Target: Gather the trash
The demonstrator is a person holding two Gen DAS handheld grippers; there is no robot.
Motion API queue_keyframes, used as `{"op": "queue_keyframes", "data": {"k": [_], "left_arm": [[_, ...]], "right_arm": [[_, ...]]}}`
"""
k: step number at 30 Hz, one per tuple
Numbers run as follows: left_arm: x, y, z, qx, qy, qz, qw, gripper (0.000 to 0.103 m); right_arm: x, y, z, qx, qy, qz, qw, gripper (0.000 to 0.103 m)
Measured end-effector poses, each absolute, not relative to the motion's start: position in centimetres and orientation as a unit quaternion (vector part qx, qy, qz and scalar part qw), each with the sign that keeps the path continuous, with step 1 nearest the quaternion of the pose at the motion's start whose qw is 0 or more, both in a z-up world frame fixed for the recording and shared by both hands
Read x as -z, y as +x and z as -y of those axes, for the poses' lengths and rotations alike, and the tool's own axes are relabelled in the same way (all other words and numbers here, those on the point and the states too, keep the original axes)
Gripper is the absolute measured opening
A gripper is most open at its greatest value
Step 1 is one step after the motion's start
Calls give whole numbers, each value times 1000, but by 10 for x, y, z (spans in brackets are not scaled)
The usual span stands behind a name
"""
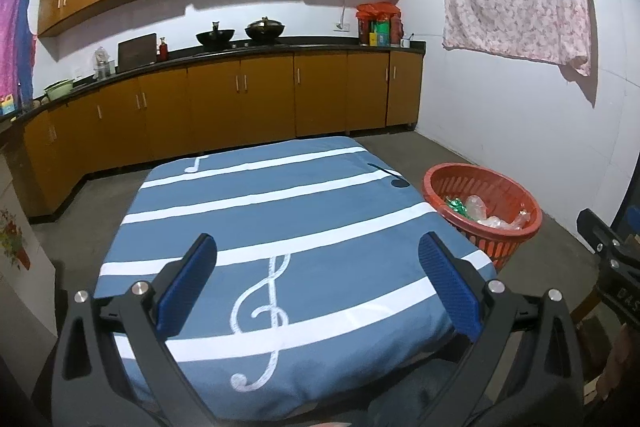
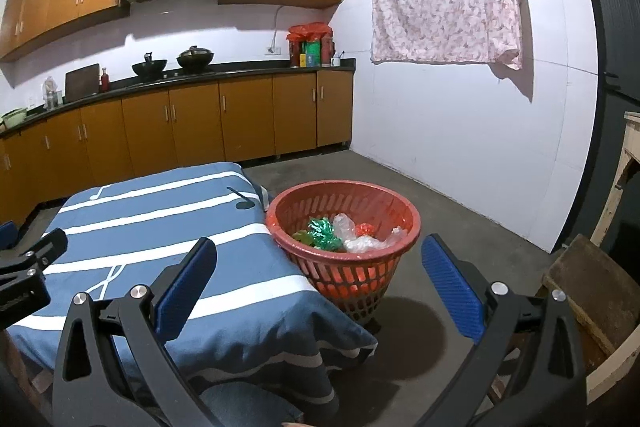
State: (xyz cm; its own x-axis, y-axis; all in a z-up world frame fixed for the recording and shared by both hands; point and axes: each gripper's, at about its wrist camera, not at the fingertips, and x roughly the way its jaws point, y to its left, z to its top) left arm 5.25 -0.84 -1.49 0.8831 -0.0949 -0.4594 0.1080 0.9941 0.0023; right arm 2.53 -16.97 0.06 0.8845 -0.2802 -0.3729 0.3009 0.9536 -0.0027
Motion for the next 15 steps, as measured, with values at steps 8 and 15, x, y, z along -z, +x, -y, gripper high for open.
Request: {"op": "queue_keyframes", "data": {"k": [8,15], "left_arm": [[13,35,4,48,17,-228,972,99],[11,28,4,49,22,-219,974,99]], "right_arm": [[0,15,161,149,23,-184,971,101],[-2,7,156,146,21,-180,973,101]]}}
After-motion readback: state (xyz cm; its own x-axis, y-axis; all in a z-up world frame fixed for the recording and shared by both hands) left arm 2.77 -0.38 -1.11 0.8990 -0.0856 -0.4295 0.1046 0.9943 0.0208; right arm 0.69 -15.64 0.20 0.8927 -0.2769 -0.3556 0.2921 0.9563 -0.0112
